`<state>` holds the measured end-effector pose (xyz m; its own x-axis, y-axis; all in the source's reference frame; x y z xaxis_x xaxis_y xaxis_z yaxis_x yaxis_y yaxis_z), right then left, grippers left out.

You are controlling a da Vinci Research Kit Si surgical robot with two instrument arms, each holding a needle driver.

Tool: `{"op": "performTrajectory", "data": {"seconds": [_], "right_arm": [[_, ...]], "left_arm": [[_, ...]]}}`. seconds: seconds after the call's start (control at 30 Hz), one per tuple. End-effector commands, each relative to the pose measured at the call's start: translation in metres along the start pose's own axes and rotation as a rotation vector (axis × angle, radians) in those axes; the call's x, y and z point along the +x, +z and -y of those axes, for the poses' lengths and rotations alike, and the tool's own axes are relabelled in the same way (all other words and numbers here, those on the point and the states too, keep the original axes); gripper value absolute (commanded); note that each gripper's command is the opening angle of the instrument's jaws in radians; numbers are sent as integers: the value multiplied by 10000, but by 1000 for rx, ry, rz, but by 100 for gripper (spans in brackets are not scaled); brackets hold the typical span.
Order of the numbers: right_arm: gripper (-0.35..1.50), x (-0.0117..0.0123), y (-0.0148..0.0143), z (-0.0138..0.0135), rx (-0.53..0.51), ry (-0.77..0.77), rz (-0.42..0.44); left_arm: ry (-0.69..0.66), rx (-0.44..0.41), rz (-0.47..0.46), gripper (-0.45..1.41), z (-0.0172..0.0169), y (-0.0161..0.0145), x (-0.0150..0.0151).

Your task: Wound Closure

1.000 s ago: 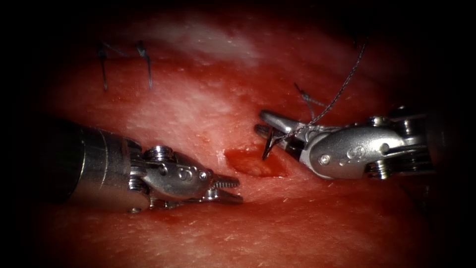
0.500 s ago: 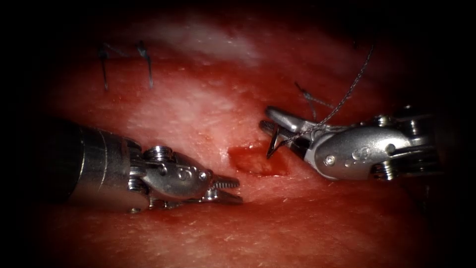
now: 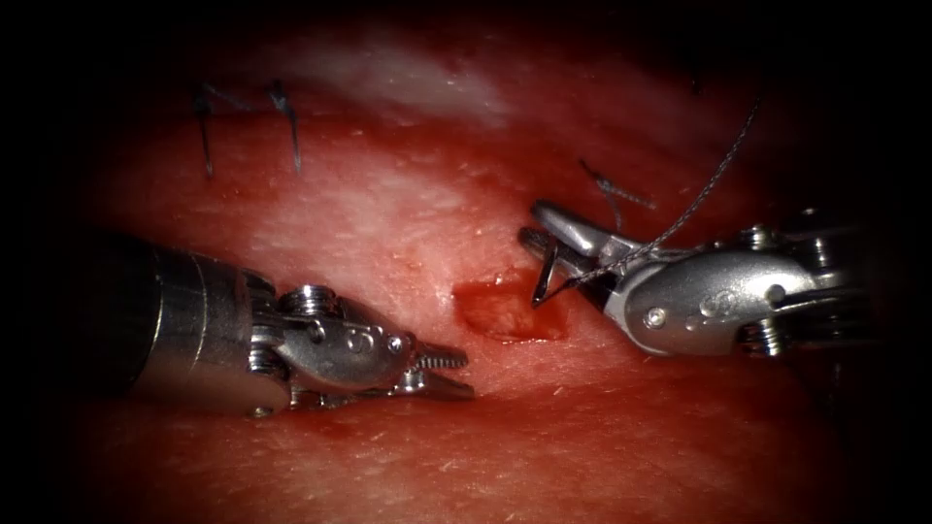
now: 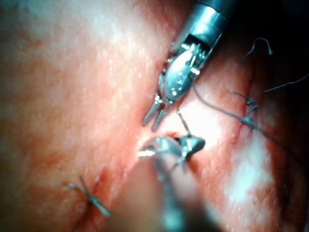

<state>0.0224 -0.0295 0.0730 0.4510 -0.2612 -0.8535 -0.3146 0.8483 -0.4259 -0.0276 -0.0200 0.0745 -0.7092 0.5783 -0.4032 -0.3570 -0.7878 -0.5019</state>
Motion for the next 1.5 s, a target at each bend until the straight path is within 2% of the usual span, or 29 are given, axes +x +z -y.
{"op": "performTrajectory", "data": {"seconds": [0.03,0.37,0.77,0.93,1.03,1.1,1.2,1.5], "right_arm": [[-35,2,4,4,-8,3,-4],[-35,3,-6,3,-67,6,28],[-35,4,-14,3,-166,315,111],[-35,4,-11,2,-150,338,116],[-35,4,-10,2,-136,292,114],[-35,3,-9,1,-94,118,85],[-35,3,-7,1,-69,-5,63],[-35,5,-5,1,-76,-44,51]], "left_arm": [[1,0,0,-3,-1,8,1],[2,-1,0,-3,-1,7,0],[2,-1,0,-3,-1,7,0],[2,-1,0,-3,-1,7,0],[2,-1,0,-3,-1,7,0],[2,-1,0,-3,-1,7,0],[2,-1,0,-5,-1,7,0],[2,-1,0,-5,-1,7,0]]}}
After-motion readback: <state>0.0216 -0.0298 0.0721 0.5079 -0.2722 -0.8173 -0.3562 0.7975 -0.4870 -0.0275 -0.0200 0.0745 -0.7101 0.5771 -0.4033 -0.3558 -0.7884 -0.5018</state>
